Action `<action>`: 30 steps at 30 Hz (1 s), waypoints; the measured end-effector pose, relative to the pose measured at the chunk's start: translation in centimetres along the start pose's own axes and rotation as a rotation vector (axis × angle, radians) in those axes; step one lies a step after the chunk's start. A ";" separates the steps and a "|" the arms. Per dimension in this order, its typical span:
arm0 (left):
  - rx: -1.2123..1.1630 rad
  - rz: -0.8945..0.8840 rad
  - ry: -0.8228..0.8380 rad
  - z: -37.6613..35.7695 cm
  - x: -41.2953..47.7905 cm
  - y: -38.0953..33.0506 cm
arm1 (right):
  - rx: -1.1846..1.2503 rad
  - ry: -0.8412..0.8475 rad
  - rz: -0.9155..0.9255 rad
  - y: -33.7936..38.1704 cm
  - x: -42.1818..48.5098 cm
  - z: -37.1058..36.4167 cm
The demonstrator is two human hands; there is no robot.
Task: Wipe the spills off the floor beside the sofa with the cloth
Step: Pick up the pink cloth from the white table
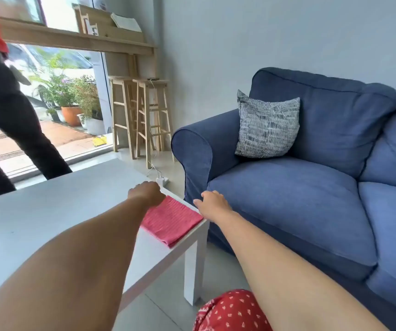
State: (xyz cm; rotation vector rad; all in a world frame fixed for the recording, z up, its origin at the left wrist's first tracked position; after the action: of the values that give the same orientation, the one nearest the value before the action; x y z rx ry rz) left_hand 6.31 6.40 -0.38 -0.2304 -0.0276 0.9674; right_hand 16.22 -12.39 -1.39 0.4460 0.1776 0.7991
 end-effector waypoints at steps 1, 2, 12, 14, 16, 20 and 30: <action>0.000 0.010 0.042 -0.7 0.1 0.7 | -0.005 0.022 -0.015 0.3 0.1 -0.9; -0.020 0.026 0.075 -1.2 0.0 1.2 | -0.020 0.020 -0.031 0.5 0.1 -1.5; -0.183 0.127 0.193 -4.4 -0.1 1.5 | 0.011 -0.091 -0.131 -0.9 1.1 -4.4; -0.245 0.149 0.204 -4.6 -0.1 1.3 | 0.069 -0.094 -0.144 -1.1 1.2 -4.4; -0.302 0.167 0.211 -4.6 -0.2 0.9 | 0.141 -0.104 -0.139 -1.5 0.9 -3.9; -0.477 0.159 0.267 -4.0 -0.4 -1.5 | 0.364 -0.205 -0.085 -2.7 -0.5 -0.9; -0.703 -0.178 0.601 -8.4 -8.5 -20.6 | 0.804 -0.574 -0.379 -20.8 -10.5 7.9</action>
State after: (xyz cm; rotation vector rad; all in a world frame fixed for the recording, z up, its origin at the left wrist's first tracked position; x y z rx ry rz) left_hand 19.29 -13.30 -3.64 -1.1397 0.1637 0.6492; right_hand 25.03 -35.26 -3.86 1.3351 0.0346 0.1712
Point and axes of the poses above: each hand's wrist, its own x-axis towards the middle knuckle, its own z-axis out of the back of the hand, y = z × x, the point moved 9 cm from there along x, towards the middle knuckle, and after that the axes turned 10 degrees about z, right-handed, at the moved point
